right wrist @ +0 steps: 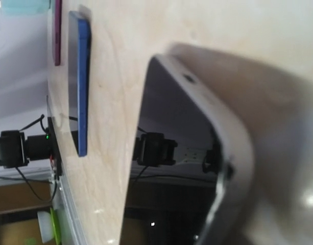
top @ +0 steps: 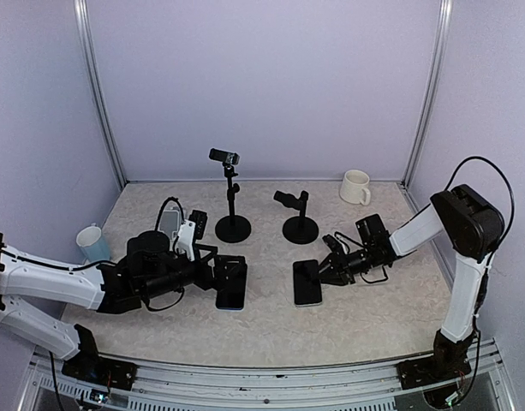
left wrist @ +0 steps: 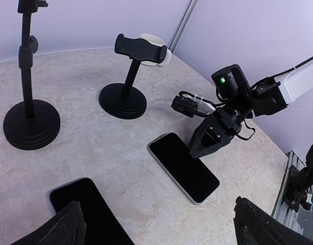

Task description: Remove the phone from the phone stand

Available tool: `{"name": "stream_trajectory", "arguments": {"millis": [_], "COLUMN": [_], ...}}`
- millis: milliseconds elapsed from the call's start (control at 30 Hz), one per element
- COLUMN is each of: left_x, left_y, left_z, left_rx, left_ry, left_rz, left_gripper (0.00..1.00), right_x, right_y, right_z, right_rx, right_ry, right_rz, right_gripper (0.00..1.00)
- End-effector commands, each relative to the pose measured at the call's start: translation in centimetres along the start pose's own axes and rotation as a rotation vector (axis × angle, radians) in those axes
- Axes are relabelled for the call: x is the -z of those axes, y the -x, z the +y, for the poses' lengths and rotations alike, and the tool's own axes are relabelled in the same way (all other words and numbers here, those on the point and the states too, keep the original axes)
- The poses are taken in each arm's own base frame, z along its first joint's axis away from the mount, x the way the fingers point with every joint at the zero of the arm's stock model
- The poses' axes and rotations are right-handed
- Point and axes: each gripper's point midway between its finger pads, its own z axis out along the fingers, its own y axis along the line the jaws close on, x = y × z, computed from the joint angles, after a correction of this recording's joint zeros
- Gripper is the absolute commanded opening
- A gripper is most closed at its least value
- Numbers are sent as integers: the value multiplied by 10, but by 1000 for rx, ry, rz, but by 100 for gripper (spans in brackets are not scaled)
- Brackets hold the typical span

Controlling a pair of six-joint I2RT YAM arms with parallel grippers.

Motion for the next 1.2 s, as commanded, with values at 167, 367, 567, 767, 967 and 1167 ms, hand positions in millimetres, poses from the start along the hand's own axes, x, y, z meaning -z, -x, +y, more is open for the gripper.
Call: {"name": "stream_trajectory", "arguments": {"millis": [167, 367, 567, 767, 967, 1167], "left_x": [0, -4, 2, 15, 36, 62], "left_y": [9, 10, 25, 50, 74, 91], "left_z": [26, 45, 69, 95, 117, 137], "left_rx": [23, 60, 95, 135, 151, 175], "left_ry": [103, 173, 234, 301, 369, 463], "left_rz": [11, 68, 78, 60, 19, -8], "left_gripper": [99, 99, 99, 99, 99, 99], "right_x": [25, 44, 66, 93, 125, 153], "right_y": [14, 27, 44, 60, 69, 64], "right_z": [-16, -7, 17, 51, 88, 121], "right_rx": [12, 47, 124, 240, 366, 478], "right_ry": [-123, -154, -166, -203, -234, -256], "right_rz": [-96, -164, -244, -337, -438, -545], "right_gripper": [62, 88, 100, 100, 100, 100]}}
